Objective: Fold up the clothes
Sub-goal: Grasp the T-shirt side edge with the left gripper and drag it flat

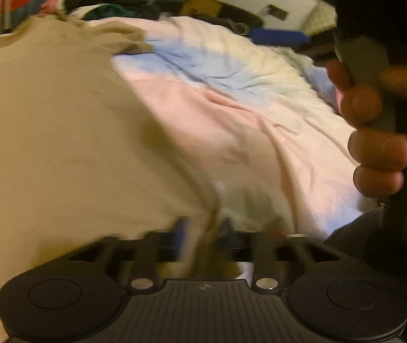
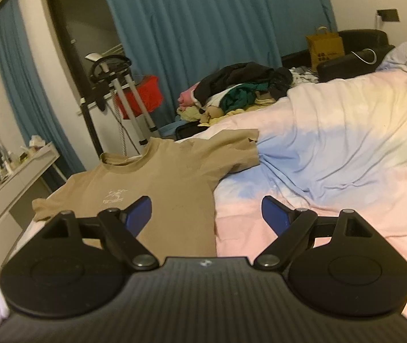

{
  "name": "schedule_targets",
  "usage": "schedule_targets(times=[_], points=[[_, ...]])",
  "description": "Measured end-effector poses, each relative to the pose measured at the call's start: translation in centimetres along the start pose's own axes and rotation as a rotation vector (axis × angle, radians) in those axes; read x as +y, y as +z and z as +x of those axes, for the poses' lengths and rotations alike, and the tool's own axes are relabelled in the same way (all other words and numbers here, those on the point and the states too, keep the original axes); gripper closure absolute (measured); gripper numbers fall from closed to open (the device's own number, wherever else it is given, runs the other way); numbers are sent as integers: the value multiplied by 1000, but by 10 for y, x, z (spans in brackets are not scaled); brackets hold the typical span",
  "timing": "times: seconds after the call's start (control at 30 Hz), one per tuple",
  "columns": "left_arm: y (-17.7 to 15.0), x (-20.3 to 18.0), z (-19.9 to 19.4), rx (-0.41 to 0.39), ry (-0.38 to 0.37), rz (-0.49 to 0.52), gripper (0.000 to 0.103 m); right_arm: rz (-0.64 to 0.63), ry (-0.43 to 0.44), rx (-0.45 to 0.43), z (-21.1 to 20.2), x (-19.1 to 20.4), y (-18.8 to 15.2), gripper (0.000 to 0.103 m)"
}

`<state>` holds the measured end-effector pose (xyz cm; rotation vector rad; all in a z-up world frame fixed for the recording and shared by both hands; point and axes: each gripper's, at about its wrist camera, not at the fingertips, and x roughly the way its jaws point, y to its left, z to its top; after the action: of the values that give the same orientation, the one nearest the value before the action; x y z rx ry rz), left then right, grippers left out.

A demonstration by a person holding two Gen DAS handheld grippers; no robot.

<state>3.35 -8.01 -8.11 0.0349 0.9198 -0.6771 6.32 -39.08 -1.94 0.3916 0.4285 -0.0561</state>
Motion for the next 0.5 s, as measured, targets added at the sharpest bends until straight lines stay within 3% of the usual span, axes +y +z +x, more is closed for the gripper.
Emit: schedule_targets(times=[0.07,0.17,0.23,0.37,0.5], points=[[1,18,-17,6,43,-24,39,-4,-1,5,1,1,0,18],[2,44,-43,14,109,-59,24,-11,-4,12,3,3,0,18],[3,62,-61,20,152,-83,22,-15,-5,17,4,4,0,18],[10,166,-104,16,316,-332,22,-23,-8,27,6,6,0,18],[5,236,-115,53,323,-530,22,-32,-11,36,9,9,0,18]])
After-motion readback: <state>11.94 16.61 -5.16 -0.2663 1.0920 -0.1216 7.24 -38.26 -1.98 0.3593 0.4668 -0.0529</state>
